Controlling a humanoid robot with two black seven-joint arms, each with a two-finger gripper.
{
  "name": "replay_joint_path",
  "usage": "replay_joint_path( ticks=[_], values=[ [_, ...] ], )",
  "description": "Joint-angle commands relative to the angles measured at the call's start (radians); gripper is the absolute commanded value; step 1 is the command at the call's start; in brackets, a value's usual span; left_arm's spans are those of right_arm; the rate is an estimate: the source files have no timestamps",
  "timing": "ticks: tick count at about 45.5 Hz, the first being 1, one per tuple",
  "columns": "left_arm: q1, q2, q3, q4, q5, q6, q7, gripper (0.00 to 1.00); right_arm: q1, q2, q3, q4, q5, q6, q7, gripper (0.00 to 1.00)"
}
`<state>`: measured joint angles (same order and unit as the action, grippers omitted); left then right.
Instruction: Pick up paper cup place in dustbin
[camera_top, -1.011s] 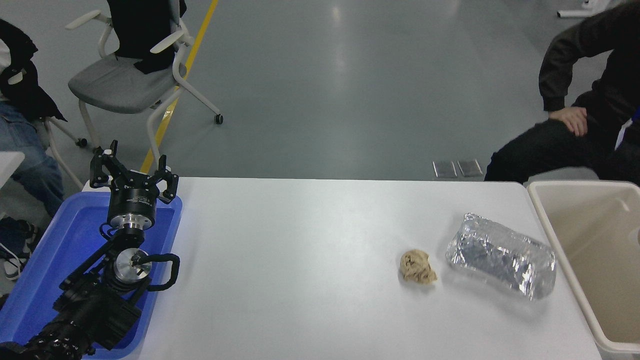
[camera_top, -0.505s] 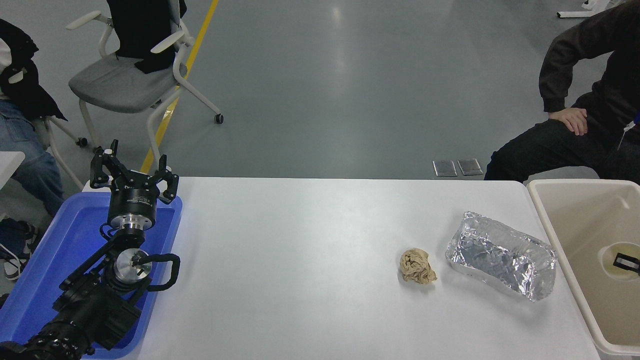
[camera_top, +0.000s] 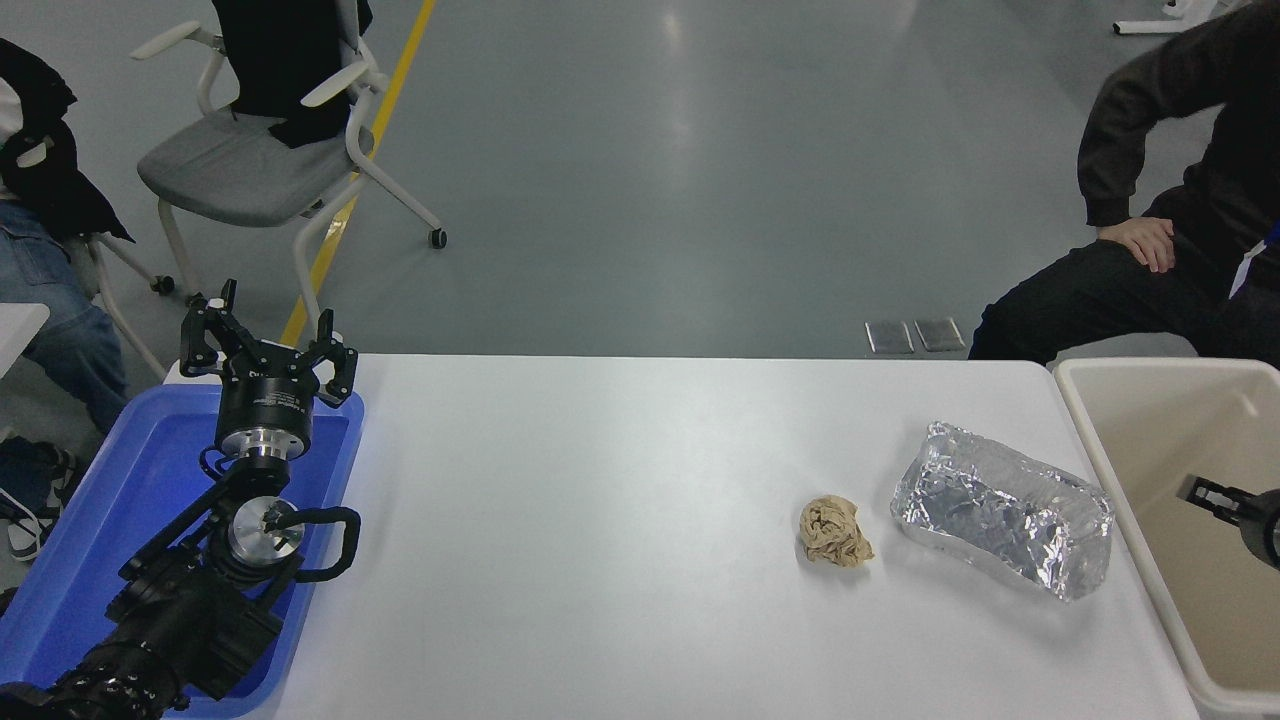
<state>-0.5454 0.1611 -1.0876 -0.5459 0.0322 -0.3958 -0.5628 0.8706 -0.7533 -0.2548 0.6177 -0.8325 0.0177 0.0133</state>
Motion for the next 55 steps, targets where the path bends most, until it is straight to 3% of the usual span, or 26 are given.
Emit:
replay_joint_path(
  ticks=[1, 12, 19, 31, 45, 55],
  values=[
    [-0.001, 0.000, 0.002, 0.000, 0.002, 0.000, 0.001, 0.99, 0.379, -0.135, -0.283, 0.304, -0.094, 0.024, -0.007, 1.00],
    [-0.001, -0.002, 0.000, 0.000, 0.002, 0.000, 0.001, 0.99, 0.892, -0.095, -0.730, 0.618, -0.054, 0.137, 0.002, 1.00],
    [-0.001, -0.002, 0.002, -0.002, 0.002, 0.000, 0.001, 0.99, 1.082, 0.003, -0.827, 0.795, 0.165, 0.206, 0.000, 1.00],
    [0.001, 0.000, 0.002, 0.000, 0.002, 0.000, 0.001, 0.99, 1.297, 0.245, -0.845, 0.924, 0.460, 0.386, 0.002, 1.00],
    [0.001, 0.000, 0.000, 0.000, 0.000, 0.000, 0.001, 0.99, 1.383, 0.482, -0.828, 0.947, 0.567, 0.587, 0.004, 1.00],
    [0.001, 0.000, 0.000, 0.000, 0.002, 0.000, 0.001, 0.99, 1.395, 0.519, -0.827, 0.982, 0.642, 0.607, 0.002, 1.00]
  ],
)
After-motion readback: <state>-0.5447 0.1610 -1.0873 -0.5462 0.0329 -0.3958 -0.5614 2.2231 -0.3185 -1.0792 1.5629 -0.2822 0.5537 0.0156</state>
